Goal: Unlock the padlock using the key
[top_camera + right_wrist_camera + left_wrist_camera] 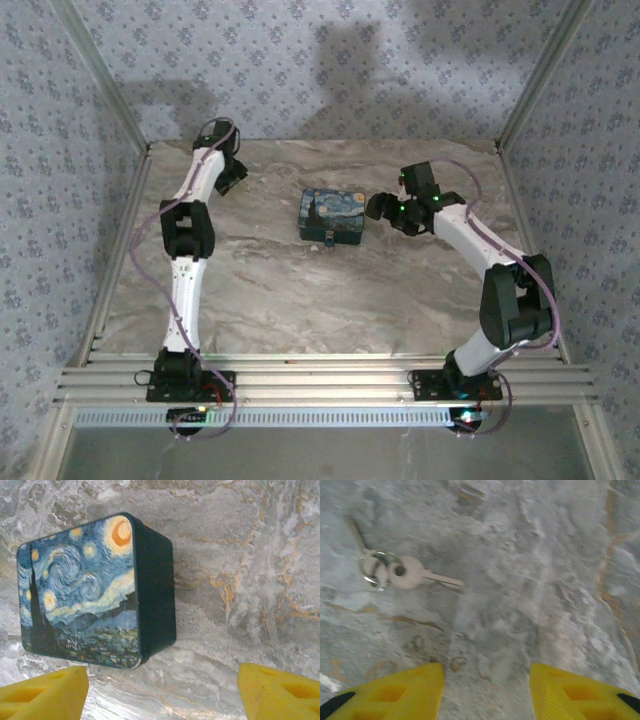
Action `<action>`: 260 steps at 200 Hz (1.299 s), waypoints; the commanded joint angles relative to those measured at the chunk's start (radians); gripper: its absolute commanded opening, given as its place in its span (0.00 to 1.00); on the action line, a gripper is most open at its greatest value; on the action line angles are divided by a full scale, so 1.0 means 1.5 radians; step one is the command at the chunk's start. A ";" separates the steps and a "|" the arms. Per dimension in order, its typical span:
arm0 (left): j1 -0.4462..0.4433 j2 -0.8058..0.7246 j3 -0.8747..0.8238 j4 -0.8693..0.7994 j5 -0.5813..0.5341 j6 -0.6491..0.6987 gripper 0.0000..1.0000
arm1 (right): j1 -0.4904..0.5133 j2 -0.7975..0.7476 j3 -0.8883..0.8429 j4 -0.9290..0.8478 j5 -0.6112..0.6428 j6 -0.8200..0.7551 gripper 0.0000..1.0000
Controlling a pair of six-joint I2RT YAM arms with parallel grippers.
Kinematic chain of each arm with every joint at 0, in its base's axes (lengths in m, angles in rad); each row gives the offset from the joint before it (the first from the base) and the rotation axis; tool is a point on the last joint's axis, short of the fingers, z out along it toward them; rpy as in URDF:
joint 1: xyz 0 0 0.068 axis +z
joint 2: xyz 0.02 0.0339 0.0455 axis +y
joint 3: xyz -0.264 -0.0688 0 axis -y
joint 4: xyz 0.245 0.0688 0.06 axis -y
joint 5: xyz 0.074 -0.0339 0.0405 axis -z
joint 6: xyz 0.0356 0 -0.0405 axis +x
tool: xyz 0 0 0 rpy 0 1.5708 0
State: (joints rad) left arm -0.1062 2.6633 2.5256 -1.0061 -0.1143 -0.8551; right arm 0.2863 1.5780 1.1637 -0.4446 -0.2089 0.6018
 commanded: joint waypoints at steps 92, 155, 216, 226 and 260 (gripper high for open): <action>0.037 -0.075 -0.135 0.094 0.008 -0.030 0.51 | -0.011 -0.026 -0.035 -0.012 0.017 -0.008 0.80; 0.046 -0.066 -0.078 0.034 -0.015 -0.046 0.51 | -0.012 -0.026 -0.042 -0.011 0.017 -0.009 0.80; 0.053 -0.074 -0.031 -0.039 -0.001 0.000 0.51 | -0.011 -0.013 -0.042 0.003 0.006 -0.003 0.80; 0.055 -0.073 -0.025 -0.045 -0.004 0.007 0.51 | -0.008 -0.011 -0.042 0.004 0.006 -0.003 0.80; 0.069 -0.053 -0.002 -0.049 0.010 0.006 0.49 | -0.005 -0.012 -0.042 0.004 0.007 -0.003 0.80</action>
State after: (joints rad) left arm -0.0212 2.5679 2.4664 -1.0248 -0.1047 -0.8642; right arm 0.2729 1.5597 1.1076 -0.4389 -0.1978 0.6022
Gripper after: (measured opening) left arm 0.497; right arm 0.796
